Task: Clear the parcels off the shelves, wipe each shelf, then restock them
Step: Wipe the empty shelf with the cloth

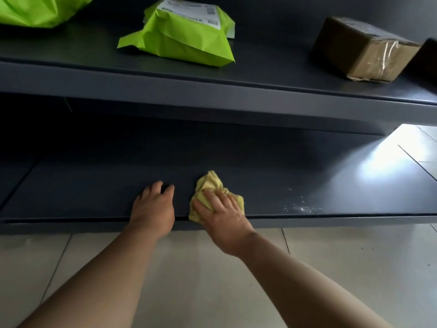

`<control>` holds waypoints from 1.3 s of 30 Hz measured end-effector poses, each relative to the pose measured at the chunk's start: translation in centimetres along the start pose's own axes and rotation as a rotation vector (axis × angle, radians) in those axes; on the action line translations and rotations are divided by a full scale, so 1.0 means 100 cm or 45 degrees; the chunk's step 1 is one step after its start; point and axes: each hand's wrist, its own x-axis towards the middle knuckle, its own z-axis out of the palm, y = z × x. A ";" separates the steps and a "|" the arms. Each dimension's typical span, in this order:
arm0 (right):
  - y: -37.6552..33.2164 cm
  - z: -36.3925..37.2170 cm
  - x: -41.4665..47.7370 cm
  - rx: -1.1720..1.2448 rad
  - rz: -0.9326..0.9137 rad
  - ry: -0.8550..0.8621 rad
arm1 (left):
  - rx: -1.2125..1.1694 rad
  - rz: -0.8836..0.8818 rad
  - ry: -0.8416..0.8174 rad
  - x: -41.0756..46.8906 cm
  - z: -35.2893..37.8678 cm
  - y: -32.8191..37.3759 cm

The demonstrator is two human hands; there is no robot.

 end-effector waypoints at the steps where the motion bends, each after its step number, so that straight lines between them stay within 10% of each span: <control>1: -0.004 0.000 0.003 -0.022 -0.033 0.007 | 0.008 -0.006 0.001 0.000 0.000 0.002; 11: 0.054 -0.003 -0.050 0.062 0.224 -0.039 | 0.023 -0.036 -0.067 -0.004 0.002 0.013; 20: 0.086 -0.062 -0.039 1.553 0.768 0.451 | -0.061 0.085 -0.042 -0.005 0.002 0.054; 24: 0.103 -0.053 -0.032 0.824 1.045 0.401 | -0.085 0.085 -0.014 0.000 0.001 0.058; 28: 0.099 -0.027 -0.038 0.199 0.551 0.347 | -0.101 0.107 0.013 0.010 0.007 0.063; 31: 0.090 -0.003 -0.031 0.088 0.391 0.067 | -0.098 0.158 0.019 0.014 0.016 0.073; 39: 0.122 0.018 -0.047 0.083 0.437 0.194 | 0.108 0.140 0.121 0.010 0.035 0.088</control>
